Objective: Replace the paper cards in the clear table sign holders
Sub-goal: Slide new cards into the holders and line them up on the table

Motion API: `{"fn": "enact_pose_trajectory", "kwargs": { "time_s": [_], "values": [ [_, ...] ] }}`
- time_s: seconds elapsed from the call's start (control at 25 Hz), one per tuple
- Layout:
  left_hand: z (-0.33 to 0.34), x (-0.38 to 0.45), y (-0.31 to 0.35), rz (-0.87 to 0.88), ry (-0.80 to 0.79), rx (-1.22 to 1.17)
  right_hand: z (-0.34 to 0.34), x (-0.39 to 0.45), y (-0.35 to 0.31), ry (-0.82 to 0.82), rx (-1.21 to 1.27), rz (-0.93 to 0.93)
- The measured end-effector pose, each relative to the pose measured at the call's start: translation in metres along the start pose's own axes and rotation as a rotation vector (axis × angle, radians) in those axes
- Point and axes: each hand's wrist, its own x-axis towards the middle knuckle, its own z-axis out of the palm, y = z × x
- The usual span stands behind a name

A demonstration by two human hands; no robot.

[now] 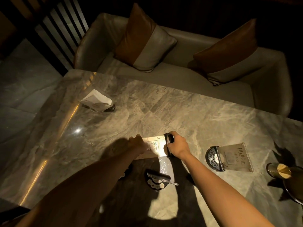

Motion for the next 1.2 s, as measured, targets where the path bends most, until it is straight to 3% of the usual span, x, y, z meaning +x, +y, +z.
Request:
{"fn": "enact_pose_trajectory", "kwargs": {
  "time_s": [0.2,0.4,0.52,0.68,0.96,1.2],
  "values": [
    [-0.023,-0.003,0.009,-0.097,0.071,-0.282,-0.019,0.000,0.001,0.022,0.196,0.004],
    [-0.060,-0.014,0.013,0.031,0.099,-0.588,-0.022,-0.005,0.013,0.096,0.399,0.061],
    [-0.080,-0.036,0.026,0.135,0.092,-0.775,-0.022,-0.009,0.017,0.031,0.469,0.137],
    [-0.088,-0.049,0.045,0.309,0.096,-0.639,-0.024,-0.020,0.012,-0.068,0.426,0.144],
    [-0.068,-0.074,0.067,0.598,0.037,-0.358,-0.038,-0.044,0.005,0.110,0.293,-0.229],
    [-0.051,-0.086,0.060,0.644,0.006,-0.373,-0.034,-0.050,0.022,0.214,0.146,-0.257]
  ]
}}
